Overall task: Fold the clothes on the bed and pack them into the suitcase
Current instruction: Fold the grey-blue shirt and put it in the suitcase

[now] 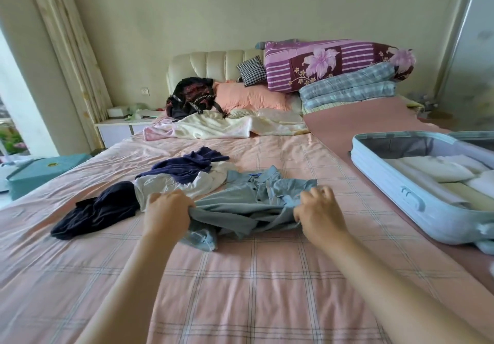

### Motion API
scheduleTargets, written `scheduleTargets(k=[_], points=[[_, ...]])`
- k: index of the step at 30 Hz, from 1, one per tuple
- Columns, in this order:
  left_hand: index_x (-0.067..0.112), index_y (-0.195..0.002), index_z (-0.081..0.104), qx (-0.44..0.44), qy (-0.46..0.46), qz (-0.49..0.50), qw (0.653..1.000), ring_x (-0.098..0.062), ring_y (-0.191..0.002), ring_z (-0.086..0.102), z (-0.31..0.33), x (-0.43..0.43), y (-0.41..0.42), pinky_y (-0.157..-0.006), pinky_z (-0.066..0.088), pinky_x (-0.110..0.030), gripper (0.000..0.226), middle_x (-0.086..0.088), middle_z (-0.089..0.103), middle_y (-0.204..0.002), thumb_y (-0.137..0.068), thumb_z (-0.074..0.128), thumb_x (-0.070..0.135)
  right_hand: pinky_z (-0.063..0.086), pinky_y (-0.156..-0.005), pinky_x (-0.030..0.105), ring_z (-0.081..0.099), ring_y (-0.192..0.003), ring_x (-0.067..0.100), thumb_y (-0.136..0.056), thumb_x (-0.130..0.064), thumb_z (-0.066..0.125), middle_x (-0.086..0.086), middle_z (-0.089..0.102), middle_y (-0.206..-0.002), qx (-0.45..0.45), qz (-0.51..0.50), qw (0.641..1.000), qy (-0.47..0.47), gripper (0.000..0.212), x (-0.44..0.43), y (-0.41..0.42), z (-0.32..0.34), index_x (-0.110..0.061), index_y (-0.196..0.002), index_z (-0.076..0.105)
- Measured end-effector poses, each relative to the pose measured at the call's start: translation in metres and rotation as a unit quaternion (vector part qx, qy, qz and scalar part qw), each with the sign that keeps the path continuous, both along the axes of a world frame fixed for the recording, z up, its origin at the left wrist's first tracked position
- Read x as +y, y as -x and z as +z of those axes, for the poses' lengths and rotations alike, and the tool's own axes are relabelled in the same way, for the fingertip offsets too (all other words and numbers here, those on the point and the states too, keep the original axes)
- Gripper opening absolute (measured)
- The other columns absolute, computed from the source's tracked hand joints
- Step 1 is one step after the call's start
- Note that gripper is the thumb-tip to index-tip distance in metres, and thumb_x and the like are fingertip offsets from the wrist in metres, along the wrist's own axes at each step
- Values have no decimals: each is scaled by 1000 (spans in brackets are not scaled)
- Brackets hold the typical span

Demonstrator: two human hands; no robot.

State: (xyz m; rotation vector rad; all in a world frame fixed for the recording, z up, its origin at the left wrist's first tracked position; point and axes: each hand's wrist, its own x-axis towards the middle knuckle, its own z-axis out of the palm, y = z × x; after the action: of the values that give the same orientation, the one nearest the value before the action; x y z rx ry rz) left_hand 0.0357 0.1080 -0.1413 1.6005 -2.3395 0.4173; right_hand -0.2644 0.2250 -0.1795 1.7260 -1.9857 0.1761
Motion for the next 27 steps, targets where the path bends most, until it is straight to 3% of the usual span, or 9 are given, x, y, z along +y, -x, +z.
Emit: scheduleTargets(k=[3,6,9,11,15,19,21,23,27], points=[[32,-105,71,-58,-69,94,992,-19,-113,54,-10,8,4,-107,29,-39,31,7,64,-112,-84,56,16,38,-100,54,53,-102,34,-75,-7,71,9,63,-99,46,-60,996,-41,11,7,-2,2,-17,-77,75],[31,-119,62,-47,-21,-4,999,-21,-121,43,-17,23,29,-107,26,-38,43,4,52,-126,-80,57,15,31,-106,43,44,-117,29,-85,-14,56,8,52,-119,15,-22,996,-85,24,5,-19,-5,-18,-102,71],[30,-114,58,54,7,-201,978,-16,-122,38,-14,40,60,-105,24,-31,48,9,48,-125,-73,53,5,47,-86,33,56,-99,23,-88,-15,49,0,57,-104,-156,79,982,-74,19,1,-42,-8,-18,-95,66],[31,-109,60,40,-42,-251,966,-14,-118,44,-20,48,72,-101,30,-29,36,11,54,-119,-81,53,11,48,-76,32,60,-88,19,-87,-9,48,-5,58,-96,-214,136,963,-94,15,-2,-49,-15,-20,-92,58],[32,-126,54,-58,-30,-210,976,-18,-120,47,-48,39,70,-100,39,-32,38,10,56,-123,-90,56,19,47,-61,34,57,-74,19,-84,-14,71,-1,56,-99,-40,176,982,-56,29,-15,-43,-36,-28,-108,63],[30,-115,66,-48,-50,-169,983,-20,-108,58,-44,30,63,-82,50,-32,32,5,63,-108,-90,56,13,38,-31,24,48,-36,15,-37,3,91,-3,53,-66,6,127,992,-12,42,-25,-29,-39,-21,-59,64],[27,-106,71,33,-28,-173,984,-21,-95,62,-36,33,58,-74,51,-32,28,4,65,-101,-89,56,11,44,-39,27,58,-48,18,-55,5,85,0,57,-78,-46,107,993,-6,34,-20,-29,-28,-19,-72,68],[20,-100,74,185,24,-172,967,-25,-81,62,-24,37,51,-65,51,-34,28,0,66,-96,-89,55,3,46,-60,30,65,-77,25,-86,3,61,4,59,-105,-148,109,982,40,25,-18,-26,-18,-16,-101,68],[16,-91,67,445,98,-85,886,-26,-79,56,2,36,26,-67,46,-36,29,-3,65,-90,-88,46,-4,41,-81,26,54,-94,16,-96,1,42,0,57,-107,-405,120,884,199,29,-7,-24,16,-11,-103,67]])
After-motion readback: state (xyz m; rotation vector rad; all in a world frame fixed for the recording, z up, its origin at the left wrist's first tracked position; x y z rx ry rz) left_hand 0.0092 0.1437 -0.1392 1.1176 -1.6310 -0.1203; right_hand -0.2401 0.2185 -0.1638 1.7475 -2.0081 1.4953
